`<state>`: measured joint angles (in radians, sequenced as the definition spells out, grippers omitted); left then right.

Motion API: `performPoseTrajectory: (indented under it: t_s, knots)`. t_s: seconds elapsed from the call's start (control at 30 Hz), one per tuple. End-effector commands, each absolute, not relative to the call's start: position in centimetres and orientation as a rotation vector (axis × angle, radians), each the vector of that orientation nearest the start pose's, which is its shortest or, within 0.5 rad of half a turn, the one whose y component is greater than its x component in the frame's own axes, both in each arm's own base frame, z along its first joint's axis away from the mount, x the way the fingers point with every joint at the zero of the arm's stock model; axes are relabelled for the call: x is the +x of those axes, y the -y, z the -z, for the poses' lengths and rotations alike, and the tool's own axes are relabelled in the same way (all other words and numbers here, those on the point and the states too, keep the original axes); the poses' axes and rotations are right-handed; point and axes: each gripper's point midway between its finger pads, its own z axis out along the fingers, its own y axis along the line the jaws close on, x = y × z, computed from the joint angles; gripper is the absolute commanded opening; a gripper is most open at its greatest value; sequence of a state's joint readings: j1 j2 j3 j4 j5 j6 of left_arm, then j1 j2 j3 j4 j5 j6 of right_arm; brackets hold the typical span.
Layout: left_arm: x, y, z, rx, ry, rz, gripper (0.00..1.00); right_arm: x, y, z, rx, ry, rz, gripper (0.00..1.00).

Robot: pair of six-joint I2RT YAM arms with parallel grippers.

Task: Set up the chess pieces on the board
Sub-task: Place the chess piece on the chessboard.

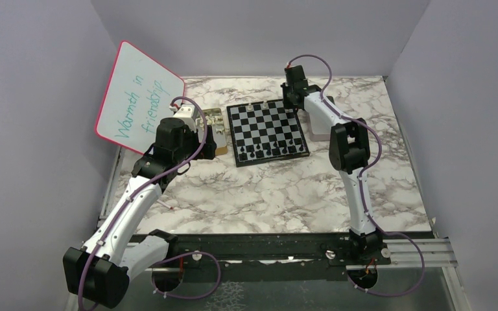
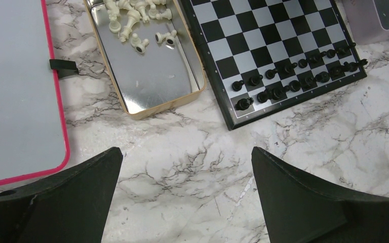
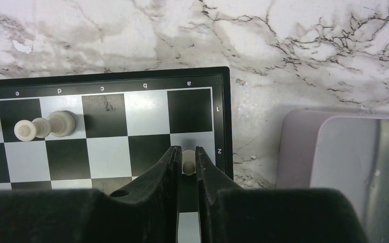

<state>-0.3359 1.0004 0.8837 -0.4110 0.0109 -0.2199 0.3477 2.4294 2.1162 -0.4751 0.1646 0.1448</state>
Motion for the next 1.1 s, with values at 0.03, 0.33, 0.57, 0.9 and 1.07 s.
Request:
performPoseTrajectory:
  t_s: [0.03,0.33,0.57,0.9,1.07]
  knots:
    - [30.1,12.0,-21.2,0.149,-2.084,0.362,0.99,58.8,-18.8,-5.7,-0.184,-2.359,-0.023,0.24]
    - [30.1,12.0,-21.3,0.148,-2.081,0.361,0.99,59.2,-19.0,-7.1,-0.197,-2.340,-0.026,0.37]
    - [30.7,9.9,-21.5,0.057,-2.077,0.241,0.99,58.8,-19.3,-12.0,-0.198,-2.290,-0.073,0.45]
    - [31.2,10.7,-20.8,0.031,-2.115,0.279,0.99,53.3,-21.0,-16.6,-0.203,-2.278,-0.321,0.55]
    - [32.6,11.2,-21.7,0.019,-2.114,0.284,0.99,49.6,-21.2,-18.3,-0.221,-2.261,-0.430,0.69]
